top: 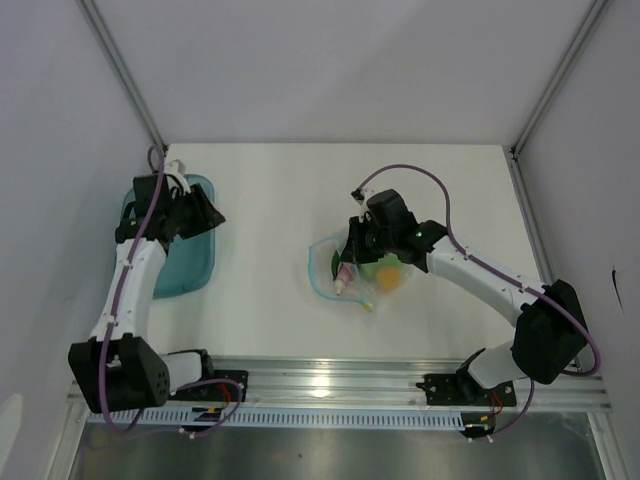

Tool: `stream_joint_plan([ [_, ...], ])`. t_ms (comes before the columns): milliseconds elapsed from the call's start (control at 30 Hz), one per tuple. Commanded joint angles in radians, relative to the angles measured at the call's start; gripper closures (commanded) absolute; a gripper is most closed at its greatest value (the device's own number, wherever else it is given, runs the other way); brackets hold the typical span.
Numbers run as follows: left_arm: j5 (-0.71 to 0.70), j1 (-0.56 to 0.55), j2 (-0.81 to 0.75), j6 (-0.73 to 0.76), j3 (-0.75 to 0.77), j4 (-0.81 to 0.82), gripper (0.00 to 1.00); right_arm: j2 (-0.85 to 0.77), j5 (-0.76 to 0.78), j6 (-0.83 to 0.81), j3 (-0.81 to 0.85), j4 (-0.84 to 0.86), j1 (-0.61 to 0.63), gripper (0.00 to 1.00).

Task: Place the food in the zip-top bag and seal the zipper
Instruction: Pick up the fake food from the bin, then place the fake food in the zipper food storage bag.

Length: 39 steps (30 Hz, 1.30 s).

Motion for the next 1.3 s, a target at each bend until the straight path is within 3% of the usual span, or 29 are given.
stream_joint_plan([
  [0, 0.141, -0.101, -0.099, -0.058, -0.021, 0.044, 0.99, 0.011, 0.038, 0.047, 0.083, -0.077, 0.004, 1.0],
  [200, 0.221, -0.285, -0.2, -0.159, -0.084, 0.121, 0.99, 0.033, 0.033, 0.145, 0.154, -0.084, 0.006, 1.0],
  [367, 0.261, -0.372, -0.257, -0.193, -0.136, 0.177, 0.99, 0.048, 0.013, 0.234, 0.185, -0.045, 0.015, 1.0],
  [767, 0.251, -0.61, -0.223, -0.238, -0.175, 0.268, 0.99, 0.044, 0.058, 0.355, 0.202, -0.007, 0.07, 1.0],
  [1133, 0.215, -0.69, -0.136, -0.261, -0.23, 0.332, 0.99, -0.021, 0.106, 0.357, 0.209, -0.018, 0.073, 1.0],
  [1233, 0.204, -0.692, -0.113, -0.267, -0.227, 0.349, 0.81, -0.029, 0.093, 0.349, 0.206, -0.018, 0.073, 1.0],
  [1267, 0.204, -0.69, -0.108, -0.268, -0.221, 0.354, 0.69, -0.03, 0.089, 0.348, 0.205, -0.018, 0.072, 1.0],
])
